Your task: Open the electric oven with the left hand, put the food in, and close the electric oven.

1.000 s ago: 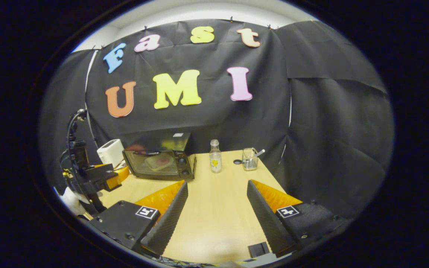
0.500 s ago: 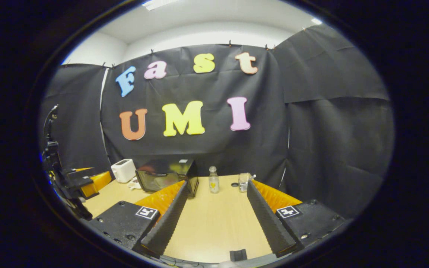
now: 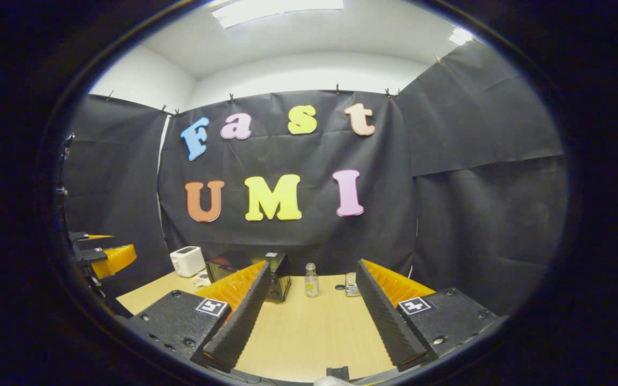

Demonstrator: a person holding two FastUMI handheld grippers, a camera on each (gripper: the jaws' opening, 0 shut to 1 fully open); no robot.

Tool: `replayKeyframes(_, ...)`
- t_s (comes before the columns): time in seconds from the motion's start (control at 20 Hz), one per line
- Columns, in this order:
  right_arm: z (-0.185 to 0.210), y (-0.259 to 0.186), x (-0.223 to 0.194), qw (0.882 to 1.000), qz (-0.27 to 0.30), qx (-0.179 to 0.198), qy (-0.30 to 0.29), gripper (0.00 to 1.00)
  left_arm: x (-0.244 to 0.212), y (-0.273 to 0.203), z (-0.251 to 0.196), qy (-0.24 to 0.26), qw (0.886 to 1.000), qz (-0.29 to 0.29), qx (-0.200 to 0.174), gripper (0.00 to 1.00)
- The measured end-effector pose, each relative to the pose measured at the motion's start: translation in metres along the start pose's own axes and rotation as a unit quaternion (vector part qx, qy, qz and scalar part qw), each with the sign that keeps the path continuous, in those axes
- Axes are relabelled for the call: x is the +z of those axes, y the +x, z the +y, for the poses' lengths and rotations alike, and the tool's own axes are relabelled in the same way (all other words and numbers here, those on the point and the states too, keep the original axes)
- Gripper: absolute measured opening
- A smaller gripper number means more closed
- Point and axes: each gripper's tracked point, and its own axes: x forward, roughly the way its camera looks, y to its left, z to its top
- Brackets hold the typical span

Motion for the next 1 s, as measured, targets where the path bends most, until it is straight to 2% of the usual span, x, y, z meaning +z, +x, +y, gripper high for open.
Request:
replayKeyframes(0.1, 0.007, 0.0, 0.0, 1.0, 0.003, 0.004, -0.014, 0.96, 0.005, 0.007, 0.006, -0.008, 1.0, -0.007, 0.002, 0.96)
replayKeyframes(0.25, 0.005, 0.006, -0.003, 0.999, 0.023, -0.017, -0.028, 0.96, 0.008, 0.012, 0.011, -0.016, 1.0, -0.01, -0.001, 0.96)
replayKeyframes(0.4, 0.012, 0.01, 0.005, 0.999, 0.016, -0.024, -0.024, 0.96, 0.012, 0.012, 0.016, -0.008, 1.0, -0.009, -0.009, 0.96)
replayKeyframes(0.45, 0.014, 0.011, 0.01, 0.999, 0.01, -0.028, -0.025, 1.0, 0.012, 0.014, 0.018, -0.009, 1.0, -0.008, -0.011, 0.96)
replayKeyframes(0.55, 0.018, 0.013, 0.016, 0.999, 0.002, -0.033, -0.03, 0.96, 0.012, 0.017, 0.023, -0.009, 1.0, -0.006, -0.019, 0.96)
replayKeyframes(1.0, 0.048, 0.01, 0.016, 0.999, 0.0, -0.036, -0.038, 0.96, 0.013, 0.022, 0.045, -0.011, 0.999, -0.009, -0.035, 0.96)
